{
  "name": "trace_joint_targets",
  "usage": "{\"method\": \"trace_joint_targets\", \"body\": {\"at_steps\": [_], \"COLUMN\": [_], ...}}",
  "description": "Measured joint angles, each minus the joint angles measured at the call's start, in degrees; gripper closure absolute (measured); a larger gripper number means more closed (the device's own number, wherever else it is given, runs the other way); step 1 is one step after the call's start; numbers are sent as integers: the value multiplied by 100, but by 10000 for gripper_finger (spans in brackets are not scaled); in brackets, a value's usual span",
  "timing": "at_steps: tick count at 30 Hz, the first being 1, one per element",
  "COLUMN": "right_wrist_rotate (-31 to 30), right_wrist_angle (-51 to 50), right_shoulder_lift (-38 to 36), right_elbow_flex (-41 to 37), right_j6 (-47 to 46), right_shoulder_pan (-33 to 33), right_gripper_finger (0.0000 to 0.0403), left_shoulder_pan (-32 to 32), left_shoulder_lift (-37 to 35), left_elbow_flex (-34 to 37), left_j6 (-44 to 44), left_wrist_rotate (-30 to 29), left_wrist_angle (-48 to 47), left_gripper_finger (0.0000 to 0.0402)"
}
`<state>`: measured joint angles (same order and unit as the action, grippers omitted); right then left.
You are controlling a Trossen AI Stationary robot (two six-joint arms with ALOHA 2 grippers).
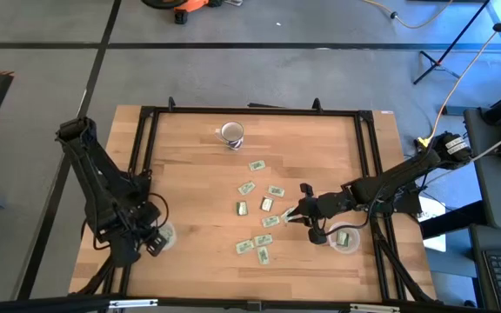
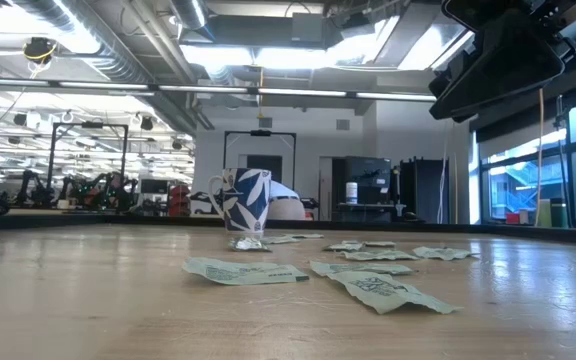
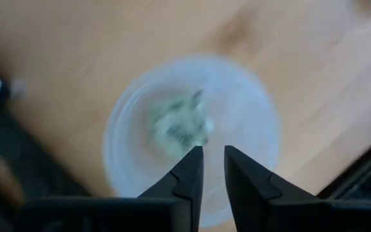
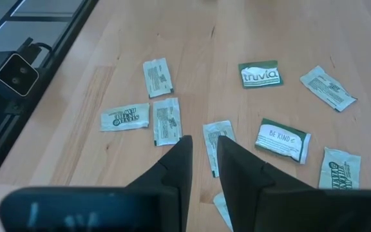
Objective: Pick and place Stevia / Truvia into bins
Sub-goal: Put the light green stevia packet into the left transparent container
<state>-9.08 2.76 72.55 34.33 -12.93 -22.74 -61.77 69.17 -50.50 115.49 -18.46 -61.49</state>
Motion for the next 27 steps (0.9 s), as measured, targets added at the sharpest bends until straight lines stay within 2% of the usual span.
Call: {"method": "trace_joint_targets", "body": {"at_steps": [3, 6, 10, 17, 23, 27], "right_wrist_rotate": [-1, 1, 1, 2, 0, 1], "right_wrist_angle": [2, 21, 71, 87, 86, 87], "right_shoulder_lift": [-2, -2, -2, -2, -2, -2], "right_elbow_flex": [0, 0, 0, 0, 0, 0], "right_j6": [37, 132, 162, 296, 296, 296], "right_shoulder_pan": [0, 0, 0, 2, 2, 2], "right_gripper_finger": [327, 327, 327, 327, 327, 327], "left_shoulder_pan": [93, 344, 988, 2512, 3446, 3819], "left_shoulder_lift": [0, -2, -7, 341, 1194, 1853], "left_elbow_flex": [-173, -376, -455, -455, -455, -455], "left_j6": [-587, -1681, -3412, -6300, -9028, -10000], "left_wrist_rotate": [-826, -1491, -1617, -560, 769, 1687], "left_wrist_angle": [68, 287, 1074, 2806, 4630, 5642], "left_gripper_finger": [341, 341, 341, 341, 341, 340]}}
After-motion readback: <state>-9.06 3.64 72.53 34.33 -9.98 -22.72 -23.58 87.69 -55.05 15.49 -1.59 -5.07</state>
